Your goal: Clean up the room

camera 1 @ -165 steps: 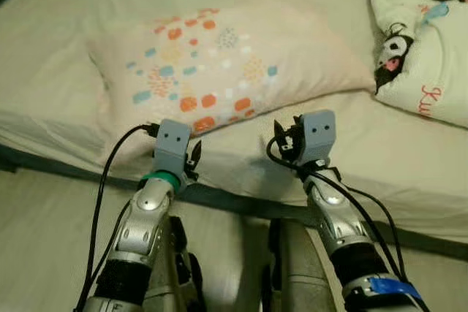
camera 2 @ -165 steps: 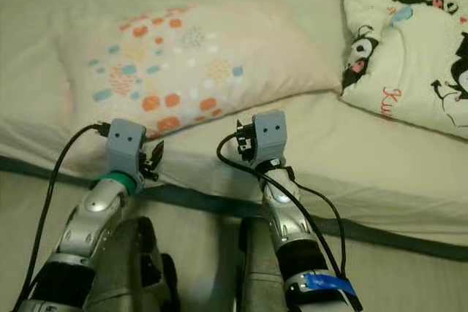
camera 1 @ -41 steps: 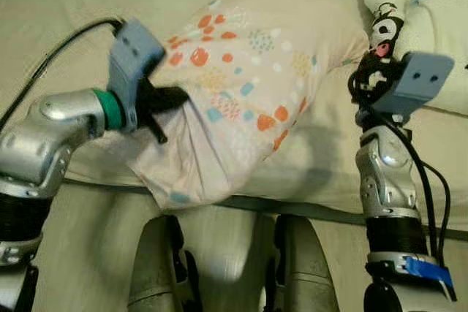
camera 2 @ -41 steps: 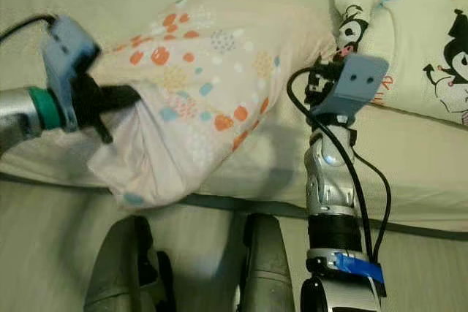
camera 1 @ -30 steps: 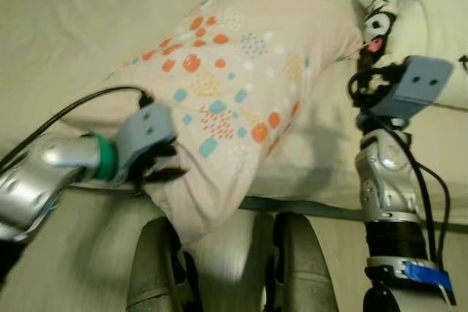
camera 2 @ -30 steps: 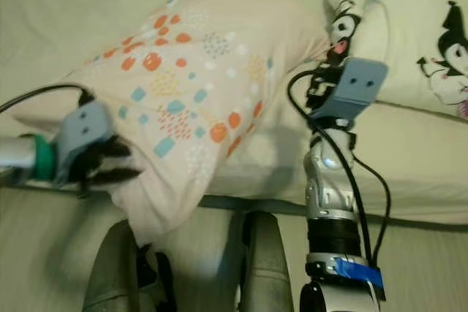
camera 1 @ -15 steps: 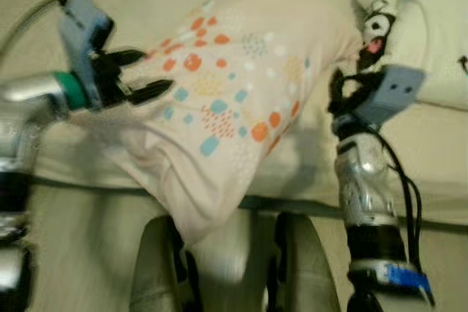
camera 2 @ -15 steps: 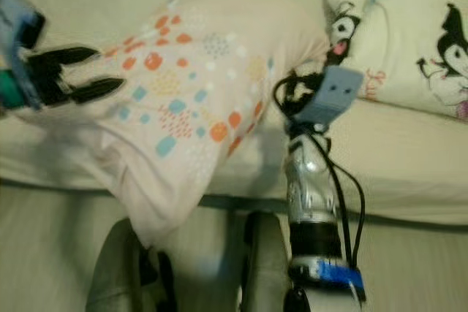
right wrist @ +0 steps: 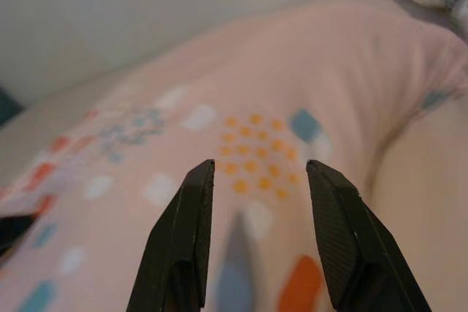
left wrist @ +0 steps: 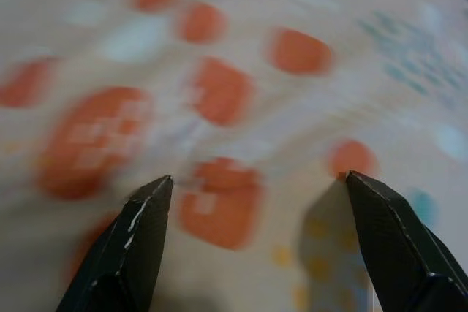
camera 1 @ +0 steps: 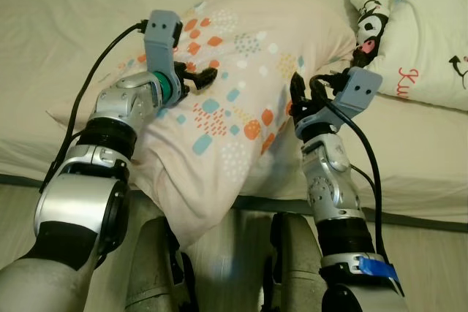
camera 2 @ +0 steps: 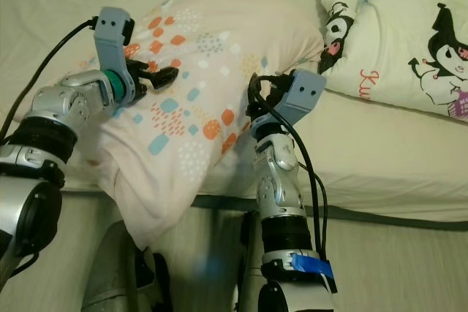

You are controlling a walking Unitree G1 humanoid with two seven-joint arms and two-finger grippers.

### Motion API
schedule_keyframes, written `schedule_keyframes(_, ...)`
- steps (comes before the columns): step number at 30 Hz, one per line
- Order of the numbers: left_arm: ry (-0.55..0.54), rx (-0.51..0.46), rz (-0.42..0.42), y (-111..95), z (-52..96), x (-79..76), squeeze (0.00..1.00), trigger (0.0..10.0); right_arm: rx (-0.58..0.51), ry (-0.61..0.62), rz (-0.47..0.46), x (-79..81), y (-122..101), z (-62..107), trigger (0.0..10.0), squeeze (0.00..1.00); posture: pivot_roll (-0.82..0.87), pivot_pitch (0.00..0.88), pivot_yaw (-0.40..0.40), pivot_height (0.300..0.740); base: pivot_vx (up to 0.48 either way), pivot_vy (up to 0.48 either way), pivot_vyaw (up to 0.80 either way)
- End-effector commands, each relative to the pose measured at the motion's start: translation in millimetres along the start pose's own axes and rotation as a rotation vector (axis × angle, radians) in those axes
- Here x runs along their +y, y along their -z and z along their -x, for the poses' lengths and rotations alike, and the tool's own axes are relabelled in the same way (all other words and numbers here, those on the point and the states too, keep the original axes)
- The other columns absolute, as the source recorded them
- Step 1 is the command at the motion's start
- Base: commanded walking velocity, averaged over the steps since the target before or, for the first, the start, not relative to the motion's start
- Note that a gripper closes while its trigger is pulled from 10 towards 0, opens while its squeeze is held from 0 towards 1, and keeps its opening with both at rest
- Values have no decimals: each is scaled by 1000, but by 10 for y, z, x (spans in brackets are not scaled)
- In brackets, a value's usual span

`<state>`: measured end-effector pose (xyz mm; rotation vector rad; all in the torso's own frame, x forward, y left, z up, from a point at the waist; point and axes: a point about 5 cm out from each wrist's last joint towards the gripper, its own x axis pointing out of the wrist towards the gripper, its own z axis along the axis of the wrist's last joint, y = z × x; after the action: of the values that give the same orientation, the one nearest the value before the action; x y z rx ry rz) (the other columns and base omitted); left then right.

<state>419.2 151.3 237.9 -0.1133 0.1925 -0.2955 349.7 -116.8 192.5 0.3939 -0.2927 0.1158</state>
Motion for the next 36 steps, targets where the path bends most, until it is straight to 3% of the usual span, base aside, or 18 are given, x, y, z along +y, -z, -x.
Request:
schedule_keyframes(1, -130, -52, 16, -103, 92, 285, 0, 10000, 30, -8, -10, -31, 70, 91, 10000, 0, -72, 214, 22, 590, 0, 0, 0)
schedule_keyframes(7, -303, -148, -38, -285, 262, 651, 0, 10000, 61, 37, -48, -82, 162, 128, 10000, 0, -70, 214, 17, 590, 0, 0, 0)
schedule_keyframes(9, -335, -159, -53, -305, 289, 703, 0, 10000, 61, 36, -49, -77, 164, 125, 10000, 0, -71, 215, 17, 590, 0, 0, 0)
schedule_keyframes(12, -359, -99, -107, -222, 296, 748, 0, 10000, 59, 34, -50, -77, 160, 117, 10000, 0, -68, 214, 15, 590, 0, 0, 0)
schedule_keyframes(15, -256, 108, -106, 168, 256, 706, 0, 10000, 58, 31, -48, -88, 144, 113, 10000, 0, -67, 213, 15, 590, 0, 0, 0)
schedule_keyframes(16, -256, 108, -106, 168, 256, 706, 0, 10000, 58, 31, -48, -88, 144, 113, 10000, 0, -67, 213, 15, 590, 0, 0, 0)
schedule_keyframes(17, -211, 183, -104, 355, 254, 684, 0, 10000, 57, 30, -45, -97, 133, 111, 10000, 0, -69, 212, 16, 590, 0, 0, 0)
schedule_keyframes(19, -211, 183, -104, 355, 254, 684, 0, 10000, 57, 30, -45, -97, 133, 111, 10000, 0, -69, 212, 16, 590, 0, 0, 0)
schedule_keyframes(20, -150, 293, -46, 687, 276, 652, 0, 10000, 53, 35, -40, -123, 111, 108, 10000, 0, -72, 211, 16, 590, 0, 0, 0)
schedule_keyframes(21, -138, 321, -22, 778, 287, 643, 0, 10000, 52, 36, -39, -133, 104, 107, 10000, 0, -72, 211, 16, 590, 0, 0, 0)
schedule_keyframes(30, 29, 428, -5, 1021, 312, 522, 0, 10000, 61, 66, -30, -193, 120, 126, 10000, 0, -71, 213, 22, 590, 0, 0, 0)
schedule_keyframes(32, 113, 465, -16, 1054, 344, 510, 0, 10000, 59, 75, -27, -213, 117, 137, 10000, 0, -67, 216, 35, 590, 0, 0, 0)
schedule_keyframes(33, 231, 496, -14, 1026, 416, 541, 0, 10000, 55, 95, -19, -271, 106, 153, 10000, 0, -58, 218, 41, 590, 0, 0, 0)
schedule_keyframes(36, 314, 508, 0, 966, 475, 563, 0, 10000, 55, 109, -13, -316, 103, 162, 10000, 0, -49, 221, 42, 590, 0, 0, 0)
